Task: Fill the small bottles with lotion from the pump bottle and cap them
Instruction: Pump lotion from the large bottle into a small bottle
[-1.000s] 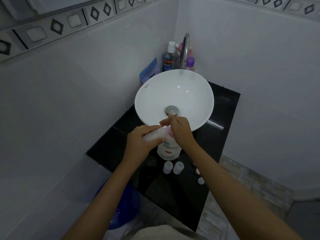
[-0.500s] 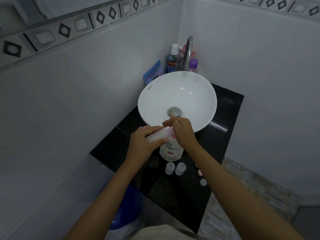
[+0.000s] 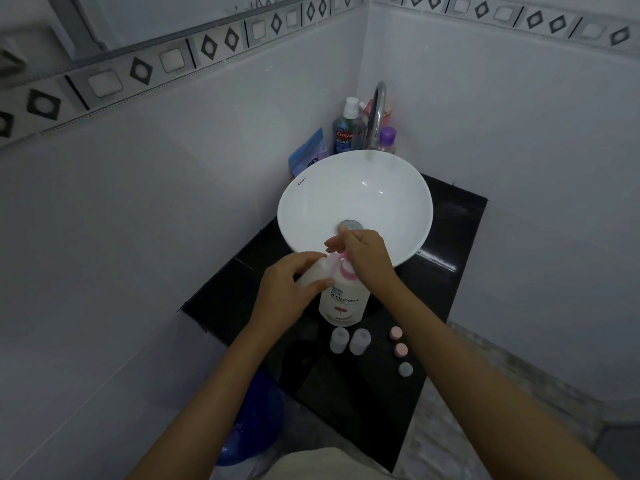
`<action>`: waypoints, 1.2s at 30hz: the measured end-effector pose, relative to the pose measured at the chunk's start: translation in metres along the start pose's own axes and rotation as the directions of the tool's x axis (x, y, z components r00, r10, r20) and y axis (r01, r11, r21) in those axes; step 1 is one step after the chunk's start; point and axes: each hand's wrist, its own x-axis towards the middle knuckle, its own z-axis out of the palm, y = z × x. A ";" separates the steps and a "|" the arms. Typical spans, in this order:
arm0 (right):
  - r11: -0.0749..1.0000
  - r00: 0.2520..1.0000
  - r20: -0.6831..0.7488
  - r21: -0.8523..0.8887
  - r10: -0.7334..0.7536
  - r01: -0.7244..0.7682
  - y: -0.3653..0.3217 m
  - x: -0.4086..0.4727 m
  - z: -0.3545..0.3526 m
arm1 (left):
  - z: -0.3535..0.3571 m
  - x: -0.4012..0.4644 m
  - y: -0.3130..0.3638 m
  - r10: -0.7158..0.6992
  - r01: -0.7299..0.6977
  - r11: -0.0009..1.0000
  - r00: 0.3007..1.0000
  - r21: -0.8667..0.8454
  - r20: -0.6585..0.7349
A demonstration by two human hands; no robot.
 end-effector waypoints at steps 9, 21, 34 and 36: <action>1.000 1.000 -0.013 0.010 0.003 -0.003 -0.001 -0.001 0.000 | -0.003 -0.003 -0.006 -0.002 0.002 0.998 1.000 -0.063 -0.004; 1.000 1.000 0.006 0.023 0.022 -0.022 -0.004 -0.003 0.001 | -0.002 -0.014 -0.019 -0.077 0.069 0.995 0.992 -0.077 -0.105; 0.999 0.999 -0.022 0.023 0.041 -0.040 -0.006 -0.004 0.004 | 0.044 -0.038 -0.103 -0.289 0.264 0.951 0.944 0.161 0.161; 0.999 0.999 -0.024 0.020 0.045 -0.044 -0.007 -0.004 0.004 | 0.047 -0.040 -0.107 -0.281 0.248 0.952 0.941 0.182 0.187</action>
